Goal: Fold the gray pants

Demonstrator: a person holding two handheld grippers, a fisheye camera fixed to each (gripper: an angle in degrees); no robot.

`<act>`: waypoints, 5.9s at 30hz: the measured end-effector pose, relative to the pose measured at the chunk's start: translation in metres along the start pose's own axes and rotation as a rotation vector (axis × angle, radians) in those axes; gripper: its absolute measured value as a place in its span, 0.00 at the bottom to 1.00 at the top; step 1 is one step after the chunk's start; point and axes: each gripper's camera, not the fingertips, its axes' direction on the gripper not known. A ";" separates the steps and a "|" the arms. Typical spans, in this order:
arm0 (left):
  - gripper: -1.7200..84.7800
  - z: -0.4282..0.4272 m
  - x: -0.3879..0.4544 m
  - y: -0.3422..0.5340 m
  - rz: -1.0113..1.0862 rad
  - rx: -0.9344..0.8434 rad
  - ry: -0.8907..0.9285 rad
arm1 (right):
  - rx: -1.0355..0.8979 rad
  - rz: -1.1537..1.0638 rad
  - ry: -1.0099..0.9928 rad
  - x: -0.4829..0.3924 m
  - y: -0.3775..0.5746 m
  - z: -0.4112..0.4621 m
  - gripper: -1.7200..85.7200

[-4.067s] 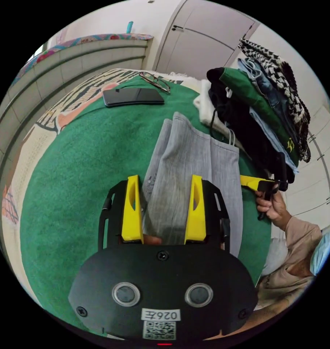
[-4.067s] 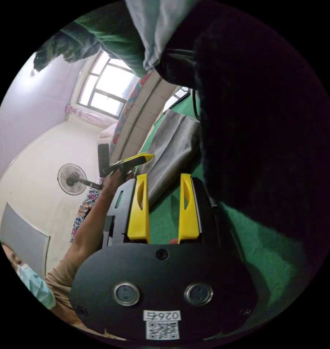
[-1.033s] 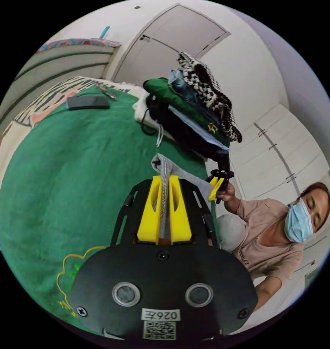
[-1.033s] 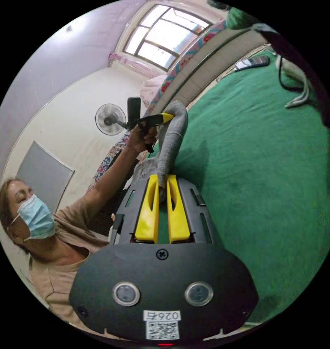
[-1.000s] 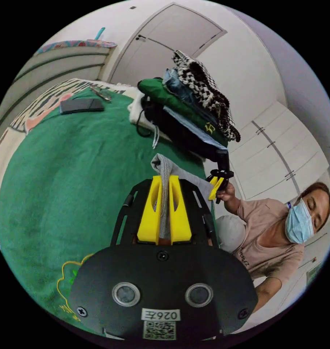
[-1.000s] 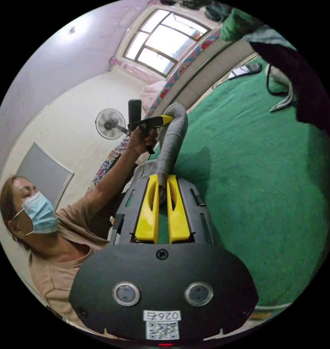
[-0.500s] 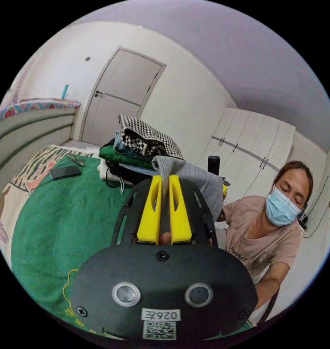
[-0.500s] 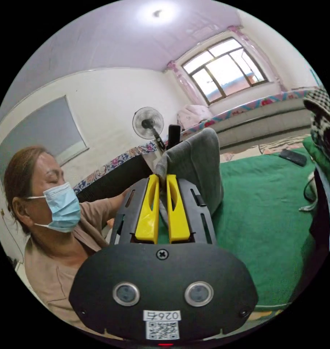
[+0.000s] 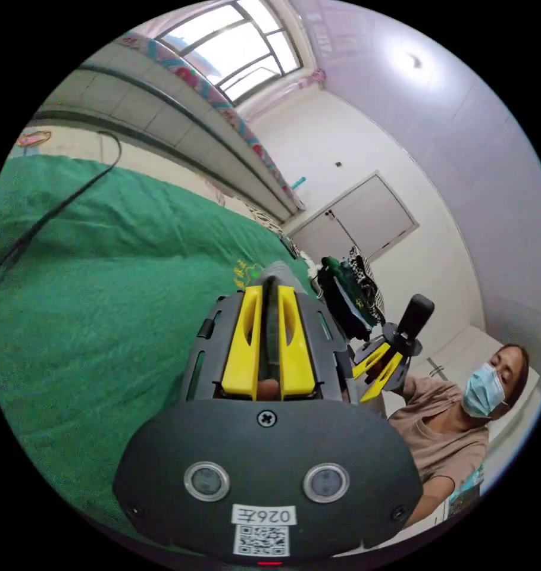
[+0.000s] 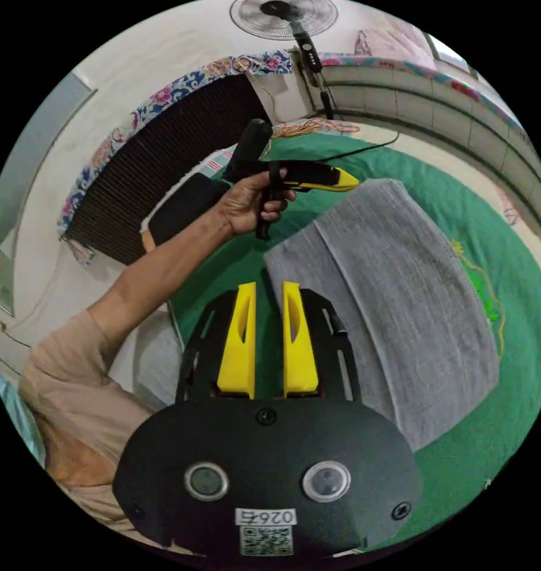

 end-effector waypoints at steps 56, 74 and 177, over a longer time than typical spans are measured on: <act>0.01 0.003 0.123 0.134 0.164 -0.237 -0.513 | 0.274 0.191 0.189 0.140 -0.156 0.083 0.08; 0.01 -0.023 0.108 0.144 -0.008 -0.200 -0.453 | 0.174 0.134 0.437 0.099 -0.176 0.073 0.01; 0.01 0.772 0.592 0.264 0.917 -0.230 -0.160 | 1.149 0.840 1.069 -0.226 0.644 -0.489 0.09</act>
